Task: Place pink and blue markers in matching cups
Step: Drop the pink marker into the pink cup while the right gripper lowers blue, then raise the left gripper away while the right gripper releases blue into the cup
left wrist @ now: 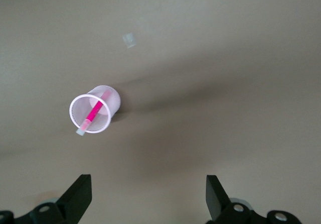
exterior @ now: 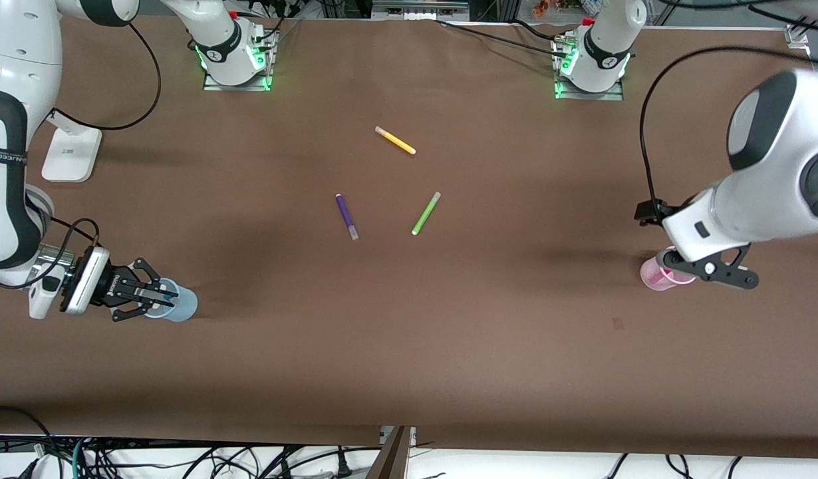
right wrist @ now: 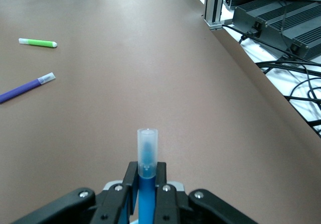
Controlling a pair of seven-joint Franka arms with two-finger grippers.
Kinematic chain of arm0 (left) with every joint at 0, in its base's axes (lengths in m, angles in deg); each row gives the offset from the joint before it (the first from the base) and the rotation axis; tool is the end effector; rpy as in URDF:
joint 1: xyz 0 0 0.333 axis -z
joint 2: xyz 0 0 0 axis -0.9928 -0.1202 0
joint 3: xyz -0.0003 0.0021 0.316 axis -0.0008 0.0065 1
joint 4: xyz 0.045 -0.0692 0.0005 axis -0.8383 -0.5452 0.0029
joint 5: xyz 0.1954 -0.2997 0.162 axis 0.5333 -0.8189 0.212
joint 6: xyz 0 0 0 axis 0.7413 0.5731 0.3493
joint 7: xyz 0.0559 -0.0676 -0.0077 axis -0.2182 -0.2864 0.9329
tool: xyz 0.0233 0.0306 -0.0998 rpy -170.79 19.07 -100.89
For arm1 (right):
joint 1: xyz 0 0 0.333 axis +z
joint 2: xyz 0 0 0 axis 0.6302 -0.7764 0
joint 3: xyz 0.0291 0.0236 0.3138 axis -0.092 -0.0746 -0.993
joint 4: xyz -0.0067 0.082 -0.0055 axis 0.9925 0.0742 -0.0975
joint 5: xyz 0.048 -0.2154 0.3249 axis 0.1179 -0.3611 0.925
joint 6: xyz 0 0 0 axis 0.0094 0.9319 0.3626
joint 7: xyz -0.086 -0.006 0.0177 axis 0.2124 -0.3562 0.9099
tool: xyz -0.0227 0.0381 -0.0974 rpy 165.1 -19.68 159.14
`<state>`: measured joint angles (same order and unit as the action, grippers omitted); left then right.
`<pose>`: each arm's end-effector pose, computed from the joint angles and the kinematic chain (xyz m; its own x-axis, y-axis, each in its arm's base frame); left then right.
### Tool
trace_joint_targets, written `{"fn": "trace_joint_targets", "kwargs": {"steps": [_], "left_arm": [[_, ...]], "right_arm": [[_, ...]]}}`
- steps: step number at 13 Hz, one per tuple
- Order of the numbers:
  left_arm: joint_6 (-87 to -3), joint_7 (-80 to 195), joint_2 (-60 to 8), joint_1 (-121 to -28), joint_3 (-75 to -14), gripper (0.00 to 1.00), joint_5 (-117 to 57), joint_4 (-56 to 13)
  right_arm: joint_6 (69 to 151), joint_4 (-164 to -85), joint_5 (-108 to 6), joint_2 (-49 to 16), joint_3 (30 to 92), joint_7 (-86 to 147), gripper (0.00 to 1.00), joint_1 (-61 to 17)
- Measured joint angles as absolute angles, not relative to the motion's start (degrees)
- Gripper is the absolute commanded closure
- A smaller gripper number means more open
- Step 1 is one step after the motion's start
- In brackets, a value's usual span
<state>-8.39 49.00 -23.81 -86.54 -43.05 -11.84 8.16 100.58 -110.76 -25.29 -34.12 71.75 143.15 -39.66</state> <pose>0.6419 -0.0944 0.5337 0.9465 -0.2383 -0.2174 -0.2521 -0.9670 -0.0376 0.6949 -0.1025 0.2633 0.1967 0.6460 0.7376 0.9707 -0.2344 -0.0537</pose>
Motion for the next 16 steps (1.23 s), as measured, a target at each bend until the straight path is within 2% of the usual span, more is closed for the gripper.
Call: {"fn": "trace_joint_targets", "kwargs": {"steps": [1, 2, 3, 4, 8, 10, 16], "left_arm": [[-8.2, 50.3, -21.5, -85.2, -41.1, 0.0, -15.0, 8.1], [-7.8, 50.8, -19.1, -84.6, -39.6, 0.0, -17.3, 7.6], [-7.5, 50.9, -16.9, -84.5, -38.7, 0.0, -18.4, 6.6], [-7.8, 50.9, -15.0, -84.4, -37.8, 0.0, -19.4, 5.0], [-18.1, 50.9, -7.1, -83.5, -34.5, 0.0, -21.9, -9.5], [-20.6, 50.9, -3.8, -83.6, -33.2, 0.0, -23.0, -14.4], [-21.5, 49.8, -1.8, -84.0, -31.8, 0.0, -23.3, -16.1]], "right_arm": [[100.6, -110.7, -25.3, -34.1, 71.7, 143.5, 1.0, -39.9], [100.5, -110.7, -25.3, -34.1, 71.7, 143.7, 0.83, -40.1], [100.5, -110.7, -25.3, -34.1, 71.7, 143.8, 0.45, -40.3], [100.5, -110.7, -25.3, -34.1, 71.7, 143.8, 0.0, -40.4], [100.5, -110.4, -25.3, -34.1, 71.7, 143.6, 0.0, -41.0], [100.5, -110.0, -25.3, -34.0, 71.7, 141.7, 0.0, -41.1], [98.7, -103.5, -31.1, -32.7, 71.1, 118.8, 0.0, -40.4]]}}
